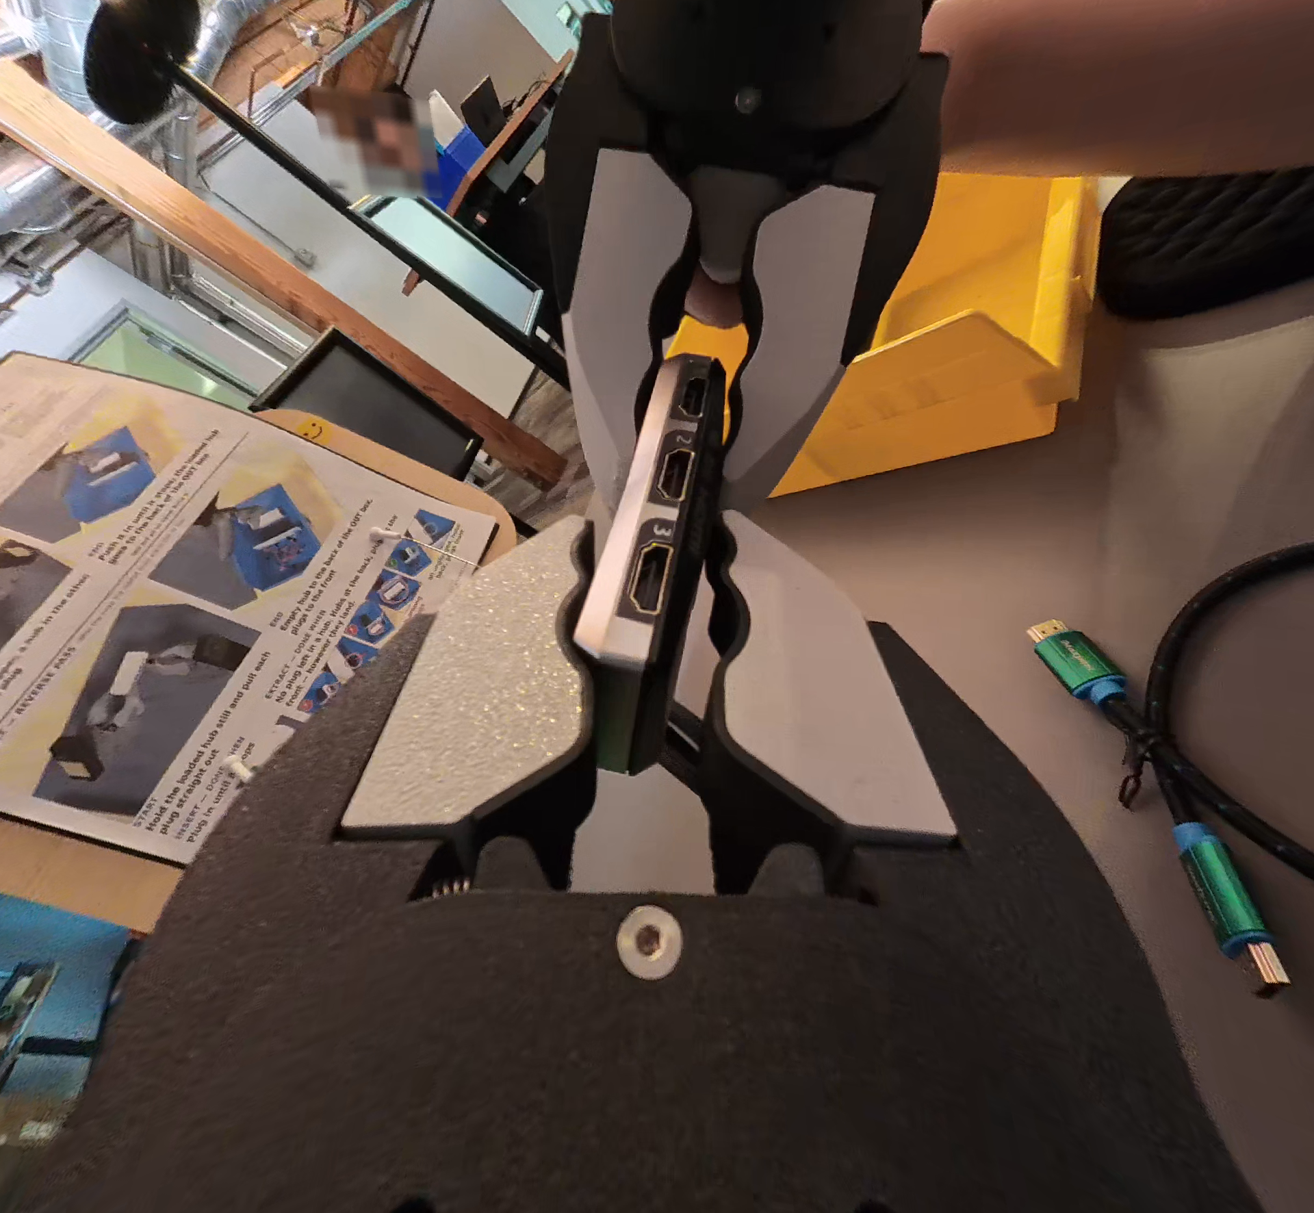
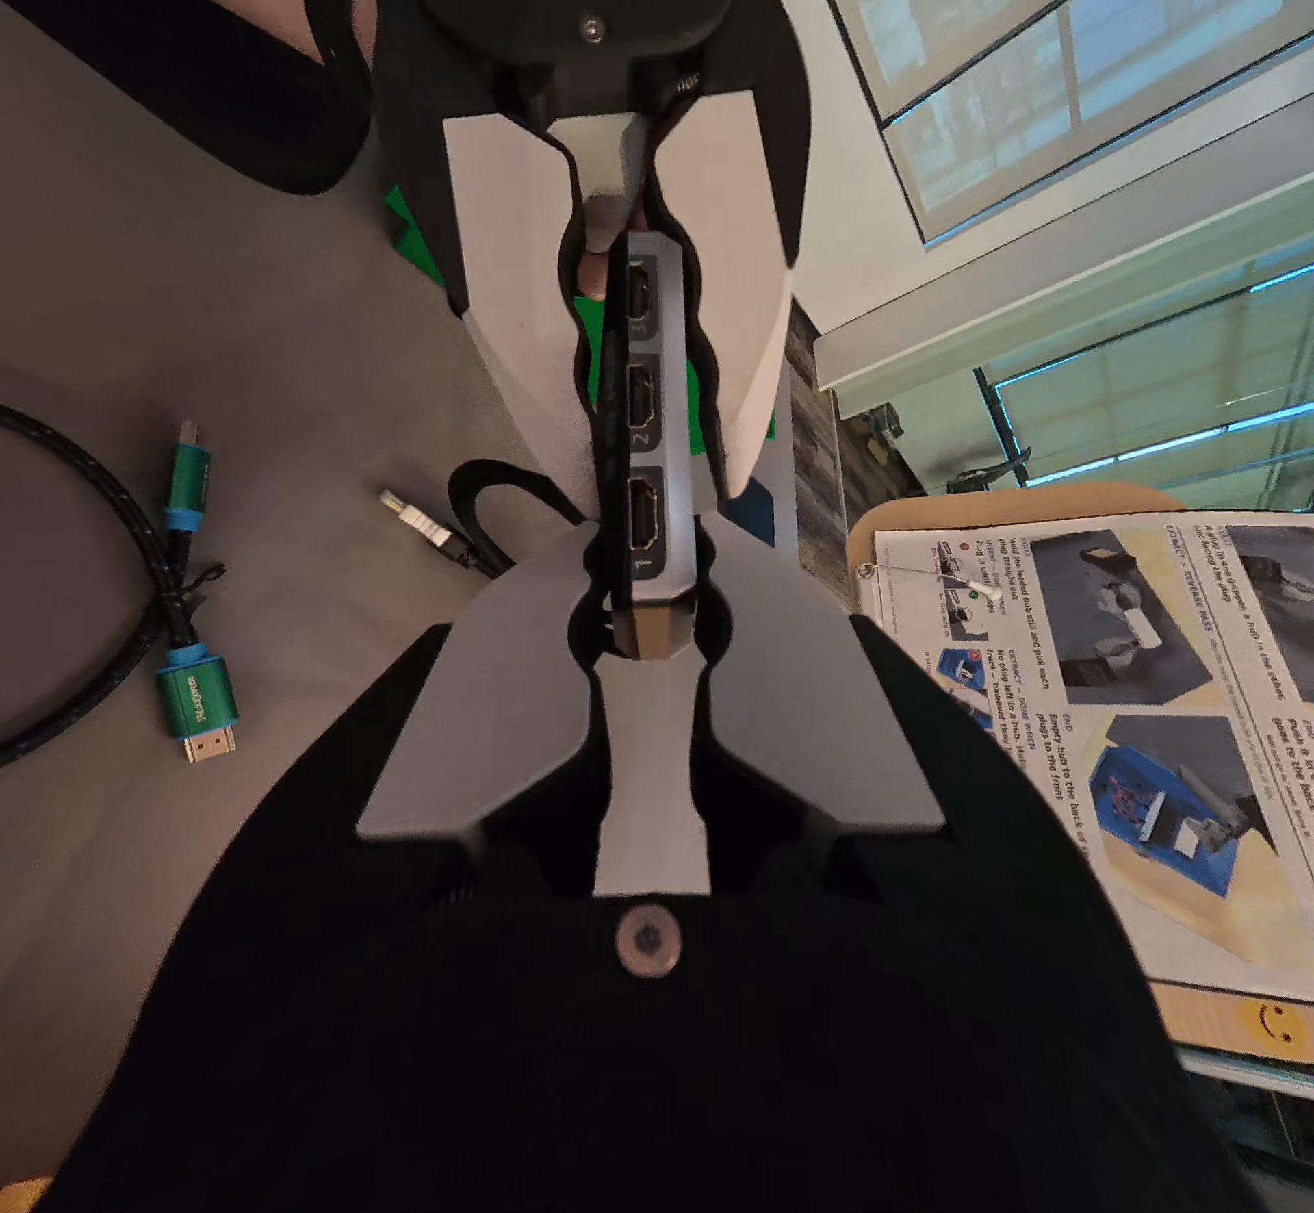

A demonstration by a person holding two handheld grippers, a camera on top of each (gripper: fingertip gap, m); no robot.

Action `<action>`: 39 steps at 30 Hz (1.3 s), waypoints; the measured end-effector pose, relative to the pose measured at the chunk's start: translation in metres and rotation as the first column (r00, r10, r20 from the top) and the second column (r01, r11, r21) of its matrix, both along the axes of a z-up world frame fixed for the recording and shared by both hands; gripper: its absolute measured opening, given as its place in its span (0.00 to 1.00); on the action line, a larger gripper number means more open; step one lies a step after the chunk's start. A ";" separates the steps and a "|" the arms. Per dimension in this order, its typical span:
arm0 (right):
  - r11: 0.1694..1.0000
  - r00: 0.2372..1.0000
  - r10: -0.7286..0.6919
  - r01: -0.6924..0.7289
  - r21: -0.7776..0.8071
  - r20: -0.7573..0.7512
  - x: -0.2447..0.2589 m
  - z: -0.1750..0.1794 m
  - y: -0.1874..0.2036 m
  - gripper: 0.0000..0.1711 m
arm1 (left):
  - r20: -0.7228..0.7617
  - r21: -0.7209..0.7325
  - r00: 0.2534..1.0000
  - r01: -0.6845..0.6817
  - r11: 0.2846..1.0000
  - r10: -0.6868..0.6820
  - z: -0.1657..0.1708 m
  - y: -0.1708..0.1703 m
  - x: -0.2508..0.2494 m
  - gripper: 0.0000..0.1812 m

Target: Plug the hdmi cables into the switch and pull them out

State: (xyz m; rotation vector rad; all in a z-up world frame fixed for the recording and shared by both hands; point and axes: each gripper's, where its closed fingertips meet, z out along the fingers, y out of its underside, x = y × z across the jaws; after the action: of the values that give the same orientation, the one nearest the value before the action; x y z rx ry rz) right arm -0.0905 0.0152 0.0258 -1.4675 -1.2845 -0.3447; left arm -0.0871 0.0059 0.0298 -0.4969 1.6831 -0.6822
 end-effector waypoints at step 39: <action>0.659 0.697 -0.697 0.529 -0.535 -0.168 -0.065 -0.154 -0.051 0.21 | -0.015 -0.106 0.980 -0.200 0.974 0.200 0.037 0.045 -0.014 0.13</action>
State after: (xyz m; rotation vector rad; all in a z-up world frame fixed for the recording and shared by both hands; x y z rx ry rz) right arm -0.1556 -0.0359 -0.1282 -2.2595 -0.5177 -0.2039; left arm -0.1012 0.0512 0.0668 -0.7344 1.5803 -0.6256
